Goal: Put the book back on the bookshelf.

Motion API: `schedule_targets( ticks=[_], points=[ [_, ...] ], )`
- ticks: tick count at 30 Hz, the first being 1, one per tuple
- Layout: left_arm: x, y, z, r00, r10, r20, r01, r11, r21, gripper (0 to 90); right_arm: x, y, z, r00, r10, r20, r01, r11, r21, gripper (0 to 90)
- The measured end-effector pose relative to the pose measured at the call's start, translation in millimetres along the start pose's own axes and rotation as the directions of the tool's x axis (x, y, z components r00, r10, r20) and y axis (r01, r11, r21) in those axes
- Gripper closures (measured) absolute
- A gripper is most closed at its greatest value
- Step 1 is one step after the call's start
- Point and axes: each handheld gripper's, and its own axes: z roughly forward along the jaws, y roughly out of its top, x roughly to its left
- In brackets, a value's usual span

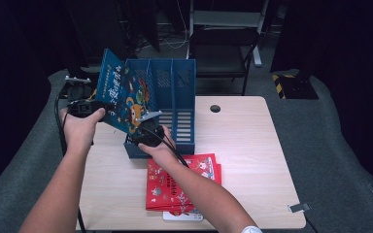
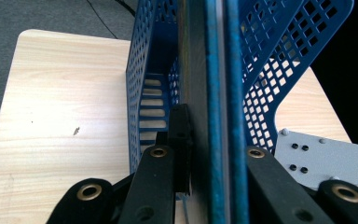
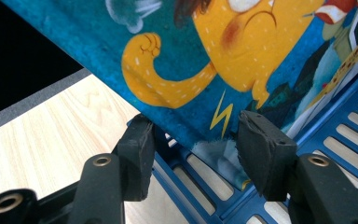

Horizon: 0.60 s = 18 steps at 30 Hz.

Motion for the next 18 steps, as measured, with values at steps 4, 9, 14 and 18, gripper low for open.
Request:
schedule_targets(
  ticks=[4, 9, 14, 18],
  points=[
    [0.9, -1.4, 3.1, 1.0000, 0.001, -0.002, -0.001, 1.0000, 0.004, 81.6, -1.3, 0.3, -0.2, 1.0000, -0.004, 0.003, 0.004, 1.000, -0.006, 47.3],
    [2.2, -2.8, 6.7, 1.0000, -0.008, -0.004, 0.008, 1.0000, 0.005, 81.6, -1.8, 0.2, -0.4, 1.0000, 0.000, 0.000, 0.000, 1.000, -0.003, 47.3],
    [2.8, -4.0, 11.2, 0.9999, 0.006, -0.009, -0.006, 0.9998, 0.017, 81.5, -1.3, -0.9, 1.8, 1.0000, 0.001, -0.004, -0.001, 1.000, 0.009, 47.2],
    [1.9, -5.1, 15.4, 0.9999, 0.006, -0.012, -0.006, 0.9996, 0.026, 81.5, -0.9, -1.3, 3.3, 0.9998, 0.003, -0.019, -0.003, 1.000, 0.007, 47.2]
  ],
)
